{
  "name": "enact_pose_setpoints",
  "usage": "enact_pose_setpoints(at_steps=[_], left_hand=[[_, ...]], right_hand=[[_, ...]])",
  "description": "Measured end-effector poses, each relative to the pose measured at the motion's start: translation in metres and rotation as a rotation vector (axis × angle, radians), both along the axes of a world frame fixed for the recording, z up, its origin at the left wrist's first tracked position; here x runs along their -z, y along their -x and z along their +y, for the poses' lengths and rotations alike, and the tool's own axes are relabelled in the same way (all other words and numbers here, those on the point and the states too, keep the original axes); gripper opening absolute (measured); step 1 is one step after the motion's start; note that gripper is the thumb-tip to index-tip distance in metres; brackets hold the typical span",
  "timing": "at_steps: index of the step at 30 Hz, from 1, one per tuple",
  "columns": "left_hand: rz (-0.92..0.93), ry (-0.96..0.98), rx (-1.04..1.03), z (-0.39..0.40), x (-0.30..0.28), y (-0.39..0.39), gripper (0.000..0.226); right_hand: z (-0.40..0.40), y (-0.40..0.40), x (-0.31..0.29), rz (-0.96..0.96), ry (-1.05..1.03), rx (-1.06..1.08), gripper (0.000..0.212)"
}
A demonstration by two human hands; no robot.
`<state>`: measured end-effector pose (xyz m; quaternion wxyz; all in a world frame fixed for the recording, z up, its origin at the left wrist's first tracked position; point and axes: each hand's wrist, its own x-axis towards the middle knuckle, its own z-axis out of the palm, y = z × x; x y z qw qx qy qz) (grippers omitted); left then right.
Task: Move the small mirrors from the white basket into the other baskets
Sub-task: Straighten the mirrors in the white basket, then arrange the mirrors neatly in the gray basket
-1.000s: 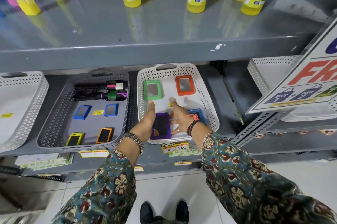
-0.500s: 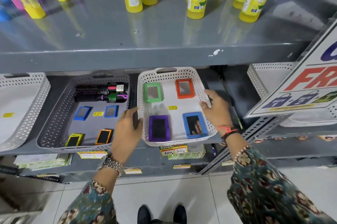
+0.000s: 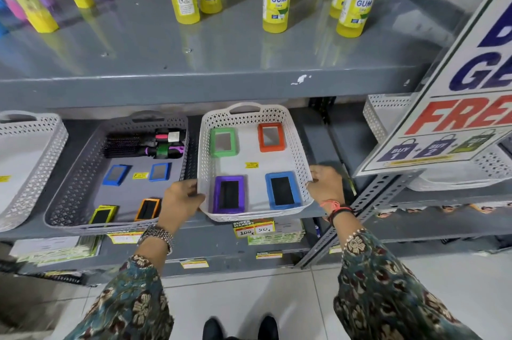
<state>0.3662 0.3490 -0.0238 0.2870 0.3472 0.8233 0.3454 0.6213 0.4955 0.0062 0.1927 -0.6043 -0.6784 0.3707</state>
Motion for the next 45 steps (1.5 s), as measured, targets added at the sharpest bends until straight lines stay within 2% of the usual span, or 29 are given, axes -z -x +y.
enact_pose_setpoints(at_steps=[7,10,12,17,19,21,23,26,29,31,34,38,45], left_hand=[[-0.079,-0.020,-0.048,-0.001,0.000,0.001,0.033],[-0.082,-0.063,-0.053,-0.008,0.000,0.001,0.029],[-0.135,-0.115,-0.123,-0.016,-0.002,0.004,0.034],[-0.294,-0.294,-0.260,-0.042,-0.029,0.038,0.024],[-0.244,-0.337,-0.277,-0.061,-0.040,0.068,0.022],[-0.021,-0.274,-0.269,-0.084,-0.040,0.108,0.024],[0.153,-0.171,-0.268,-0.105,-0.038,0.144,0.031],[0.302,-0.040,-0.184,-0.127,-0.032,0.186,0.036],[0.425,-0.030,-0.042,-0.136,-0.022,0.207,0.035],[0.419,-0.034,-0.016,-0.139,-0.018,0.219,0.037],[0.379,0.002,0.012,-0.138,-0.012,0.234,0.037],[0.284,0.000,0.022,-0.140,-0.007,0.252,0.050],[0.246,-0.096,0.007,-0.141,-0.010,0.247,0.047]], right_hand=[[-0.005,-0.001,0.001,0.030,0.000,0.023,0.034],[-0.005,-0.001,0.001,0.034,0.008,0.033,0.035],[-0.008,0.004,-0.001,0.038,-0.028,0.030,0.033],[-0.033,0.051,-0.022,0.232,-0.162,0.030,0.037],[-0.049,0.083,-0.030,0.321,-0.182,-0.056,0.034],[-0.069,0.116,-0.034,0.348,-0.160,-0.170,0.032],[-0.090,0.150,-0.034,0.305,-0.146,-0.287,0.032],[-0.118,0.200,-0.023,0.203,-0.122,-0.399,0.037],[-0.137,0.235,-0.010,0.006,-0.165,-0.419,0.046],[-0.144,0.252,-0.004,-0.163,-0.202,-0.400,0.051],[-0.146,0.263,0.004,-0.294,-0.208,-0.308,0.053],[-0.145,0.263,0.013,-0.334,-0.151,-0.195,0.037],[-0.136,0.265,0.019,-0.334,-0.153,-0.215,0.029]])
